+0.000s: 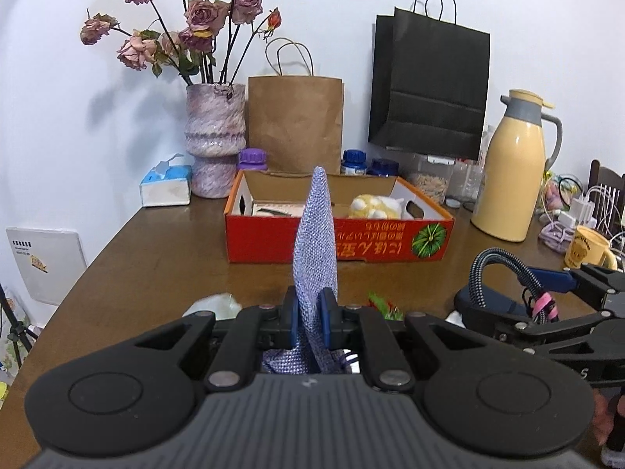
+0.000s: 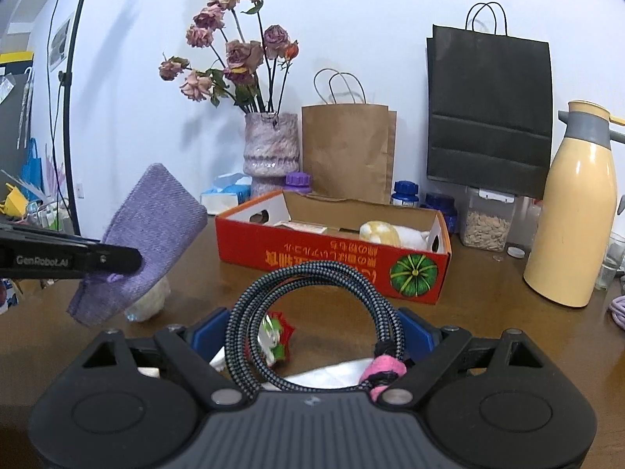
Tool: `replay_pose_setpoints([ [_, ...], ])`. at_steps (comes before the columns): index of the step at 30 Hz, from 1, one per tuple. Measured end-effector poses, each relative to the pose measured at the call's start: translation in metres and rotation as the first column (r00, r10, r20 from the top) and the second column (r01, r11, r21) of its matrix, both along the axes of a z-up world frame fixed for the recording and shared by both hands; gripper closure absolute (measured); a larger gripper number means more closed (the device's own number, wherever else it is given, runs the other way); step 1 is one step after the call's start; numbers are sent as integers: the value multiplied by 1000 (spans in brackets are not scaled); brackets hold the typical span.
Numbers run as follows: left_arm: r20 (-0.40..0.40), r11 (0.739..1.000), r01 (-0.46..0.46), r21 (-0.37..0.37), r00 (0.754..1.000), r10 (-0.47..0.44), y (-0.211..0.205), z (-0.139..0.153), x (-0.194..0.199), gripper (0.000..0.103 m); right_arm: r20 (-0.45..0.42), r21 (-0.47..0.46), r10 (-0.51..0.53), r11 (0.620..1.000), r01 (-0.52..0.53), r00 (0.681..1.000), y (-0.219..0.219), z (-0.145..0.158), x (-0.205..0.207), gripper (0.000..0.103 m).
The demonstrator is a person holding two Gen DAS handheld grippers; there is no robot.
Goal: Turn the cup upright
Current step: 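Carry the purple bag with the left gripper while the right carries the cable to the red box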
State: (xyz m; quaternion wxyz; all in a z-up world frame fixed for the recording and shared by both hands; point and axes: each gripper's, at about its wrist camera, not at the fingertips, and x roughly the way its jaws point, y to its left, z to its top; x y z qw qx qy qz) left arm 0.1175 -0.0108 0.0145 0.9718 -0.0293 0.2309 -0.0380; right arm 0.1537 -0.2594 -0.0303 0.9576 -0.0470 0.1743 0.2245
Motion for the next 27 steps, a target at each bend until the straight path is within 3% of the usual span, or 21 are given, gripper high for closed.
replay_pose_setpoints([
  [27,43,999,4,-37,999,-2,-6,29,90,91,42,7,-40,999,39,998,19,44,78,13],
])
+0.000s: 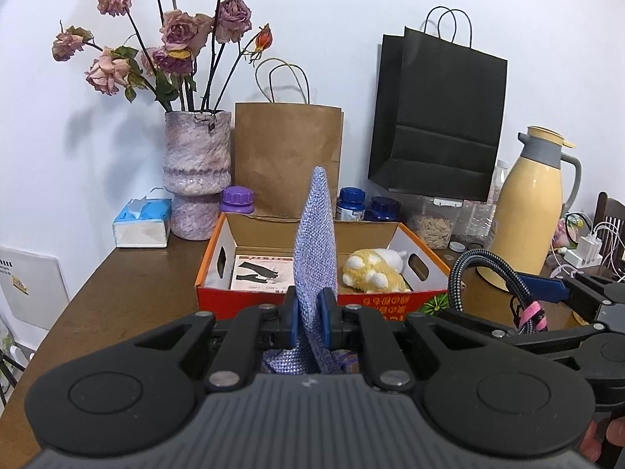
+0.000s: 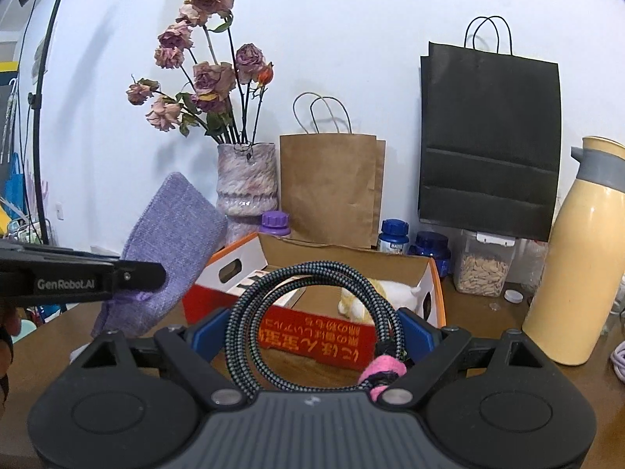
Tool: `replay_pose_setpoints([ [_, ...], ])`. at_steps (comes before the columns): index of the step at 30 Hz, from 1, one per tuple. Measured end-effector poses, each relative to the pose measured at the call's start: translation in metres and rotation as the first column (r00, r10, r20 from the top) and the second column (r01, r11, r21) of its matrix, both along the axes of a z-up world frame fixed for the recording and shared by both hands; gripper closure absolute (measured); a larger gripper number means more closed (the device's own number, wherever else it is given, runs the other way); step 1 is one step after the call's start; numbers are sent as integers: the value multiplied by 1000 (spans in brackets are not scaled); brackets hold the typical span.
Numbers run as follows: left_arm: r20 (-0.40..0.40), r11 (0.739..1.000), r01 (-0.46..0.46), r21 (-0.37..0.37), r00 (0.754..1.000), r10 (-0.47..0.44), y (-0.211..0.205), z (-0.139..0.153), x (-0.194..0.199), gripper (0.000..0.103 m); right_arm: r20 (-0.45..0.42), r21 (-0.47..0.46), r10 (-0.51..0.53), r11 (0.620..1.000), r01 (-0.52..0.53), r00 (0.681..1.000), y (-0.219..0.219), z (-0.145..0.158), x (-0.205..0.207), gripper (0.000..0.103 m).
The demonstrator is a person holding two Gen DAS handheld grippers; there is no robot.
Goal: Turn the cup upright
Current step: 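Carry the purple bag with the left gripper while the right carries the cable to the red box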
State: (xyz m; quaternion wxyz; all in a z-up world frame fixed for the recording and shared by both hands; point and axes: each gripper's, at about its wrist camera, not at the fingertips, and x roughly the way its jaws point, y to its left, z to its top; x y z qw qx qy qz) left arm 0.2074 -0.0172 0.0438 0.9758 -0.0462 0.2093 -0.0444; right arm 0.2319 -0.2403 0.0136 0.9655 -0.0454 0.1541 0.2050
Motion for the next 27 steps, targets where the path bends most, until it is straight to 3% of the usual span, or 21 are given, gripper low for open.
replay_pose_setpoints([
  [9,2,1000,-23,-18,1000,23,-2,6,43,91,-9,-23,-2,1000,1,1000,12,9,42,13],
  [27,-55,995,-96,-38,994,94,6,-4,133,91,-119,-82,-31,996,22,992,37,1,150,13],
])
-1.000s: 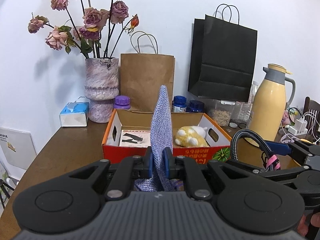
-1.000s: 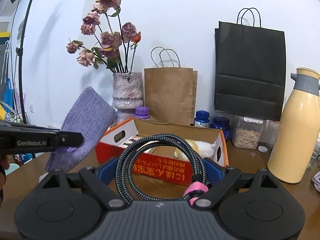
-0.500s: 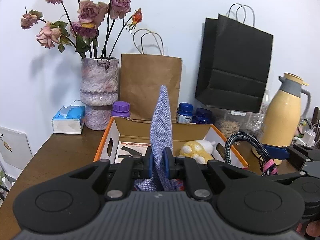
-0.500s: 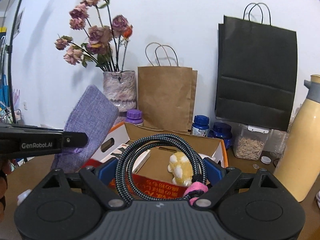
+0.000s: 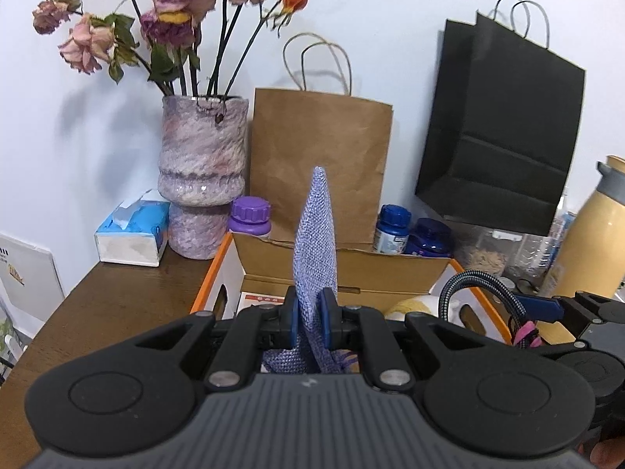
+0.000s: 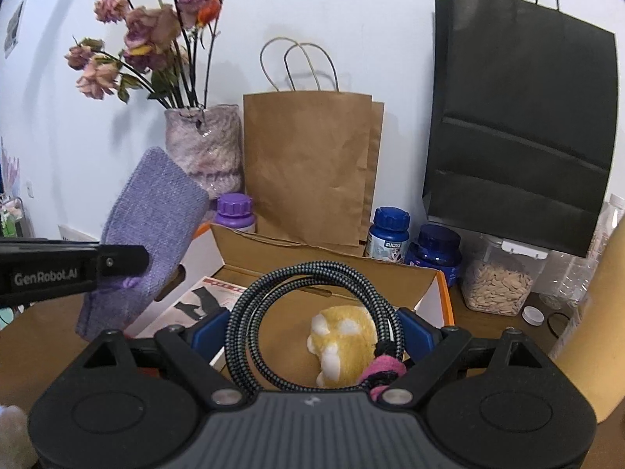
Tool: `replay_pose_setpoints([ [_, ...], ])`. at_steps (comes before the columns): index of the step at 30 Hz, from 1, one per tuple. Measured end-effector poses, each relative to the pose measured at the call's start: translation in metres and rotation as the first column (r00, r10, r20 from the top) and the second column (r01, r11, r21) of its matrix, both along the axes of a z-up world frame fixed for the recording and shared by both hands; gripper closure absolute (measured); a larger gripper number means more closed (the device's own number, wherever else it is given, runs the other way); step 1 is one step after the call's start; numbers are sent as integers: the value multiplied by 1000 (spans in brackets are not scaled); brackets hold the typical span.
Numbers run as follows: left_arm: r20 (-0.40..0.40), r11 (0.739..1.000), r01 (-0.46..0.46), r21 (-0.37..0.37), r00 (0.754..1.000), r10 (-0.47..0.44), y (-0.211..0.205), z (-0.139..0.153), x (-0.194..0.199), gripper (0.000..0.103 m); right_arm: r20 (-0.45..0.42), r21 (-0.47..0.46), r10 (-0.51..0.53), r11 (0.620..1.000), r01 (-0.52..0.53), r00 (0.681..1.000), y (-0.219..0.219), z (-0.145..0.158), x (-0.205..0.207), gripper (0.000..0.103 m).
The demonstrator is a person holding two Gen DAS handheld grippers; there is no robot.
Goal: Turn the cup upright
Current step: 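Carry the purple bag with the left gripper while the right carries the cable to the red box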
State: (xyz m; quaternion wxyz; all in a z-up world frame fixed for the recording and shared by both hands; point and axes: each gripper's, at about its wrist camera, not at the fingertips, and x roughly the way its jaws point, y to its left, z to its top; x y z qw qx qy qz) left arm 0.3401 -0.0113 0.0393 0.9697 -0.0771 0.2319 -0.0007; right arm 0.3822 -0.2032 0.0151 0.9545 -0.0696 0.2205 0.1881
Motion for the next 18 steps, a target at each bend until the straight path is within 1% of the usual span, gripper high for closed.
replay_pose_setpoints([
  [4,-14,1000,-20,-11,1000,20,1,-6,15,91,-13,-22,-2,1000,2,1000,9,-4,16,13],
  [10,-31,999,-43,-3,999,43,4,-18,35,91,-35,-55,-6,998,4,999,21,-14,39,13],
  [18,-49,999,-45,3,998,45,7,-29,55,91,-56,-91,-16,996,11,998,31,-24,58,13],
])
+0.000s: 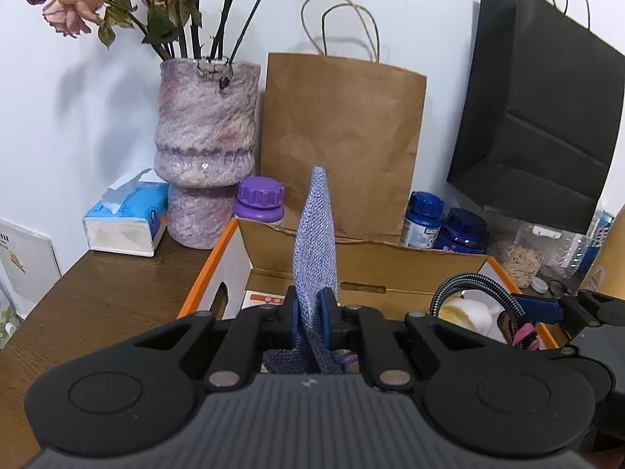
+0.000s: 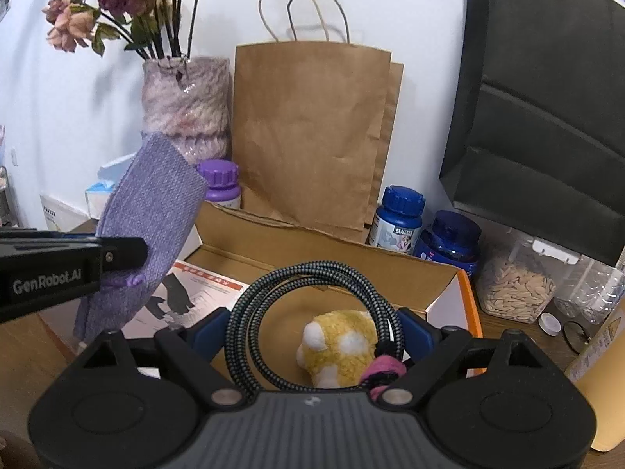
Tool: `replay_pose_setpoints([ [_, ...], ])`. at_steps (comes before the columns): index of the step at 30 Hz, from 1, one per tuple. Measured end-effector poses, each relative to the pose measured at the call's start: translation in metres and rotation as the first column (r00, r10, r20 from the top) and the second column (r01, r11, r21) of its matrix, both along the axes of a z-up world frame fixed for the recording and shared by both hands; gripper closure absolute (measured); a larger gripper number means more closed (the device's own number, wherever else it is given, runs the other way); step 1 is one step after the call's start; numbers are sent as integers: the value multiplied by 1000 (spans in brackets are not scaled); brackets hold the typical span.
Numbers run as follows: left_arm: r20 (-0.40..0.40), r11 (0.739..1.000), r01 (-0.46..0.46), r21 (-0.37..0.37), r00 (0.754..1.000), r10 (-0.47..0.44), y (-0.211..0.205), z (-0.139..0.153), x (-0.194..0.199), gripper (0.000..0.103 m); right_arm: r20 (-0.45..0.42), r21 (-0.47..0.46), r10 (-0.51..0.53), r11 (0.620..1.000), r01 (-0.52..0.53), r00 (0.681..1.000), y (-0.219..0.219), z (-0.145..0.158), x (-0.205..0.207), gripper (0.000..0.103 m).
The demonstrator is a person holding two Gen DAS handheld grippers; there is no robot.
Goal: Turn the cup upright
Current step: 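Carry the purple bag with the left gripper while the right carries the cable to the red box, then open the left gripper over the red box while the right releases the cable inside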
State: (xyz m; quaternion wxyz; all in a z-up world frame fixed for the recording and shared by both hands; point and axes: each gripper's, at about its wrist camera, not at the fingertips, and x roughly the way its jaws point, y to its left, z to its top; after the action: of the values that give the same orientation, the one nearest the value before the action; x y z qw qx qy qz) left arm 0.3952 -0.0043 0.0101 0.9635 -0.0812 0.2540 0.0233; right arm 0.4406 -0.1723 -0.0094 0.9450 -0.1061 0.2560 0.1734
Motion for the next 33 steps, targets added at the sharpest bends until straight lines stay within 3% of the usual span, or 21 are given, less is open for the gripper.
replay_pose_setpoints([
  [8,-22,1000,4,9,1000,-4,3,-6,13,87,-17,-9,-14,1000,14,1000,2,-9,10,12],
  [10,-25,1000,-5,16,1000,6,3,-7,14,73,-23,-13,-21,1000,20,1000,0,-11,12,12],
  [12,-16,1000,-17,19,1000,17,4,-6,12,55,-23,-14,-28,1000,28,999,-2,-11,12,4],
  [13,-11,1000,-17,22,1000,17,4,-5,11,51,-19,-10,-31,999,31,999,-4,-10,11,2],
  [15,-4,1000,-21,23,1000,21,4,-3,9,27,-12,1,-34,999,34,999,-8,-8,9,0],
  [20,24,998,-36,46,999,35,2,3,1,0,-2,9,-38,999,38,999,-17,-4,1,0],
  [33,60,1000,-12,14,998,11,-2,22,-34,0,39,72,-50,996,47,998,-45,19,-39,0],
])
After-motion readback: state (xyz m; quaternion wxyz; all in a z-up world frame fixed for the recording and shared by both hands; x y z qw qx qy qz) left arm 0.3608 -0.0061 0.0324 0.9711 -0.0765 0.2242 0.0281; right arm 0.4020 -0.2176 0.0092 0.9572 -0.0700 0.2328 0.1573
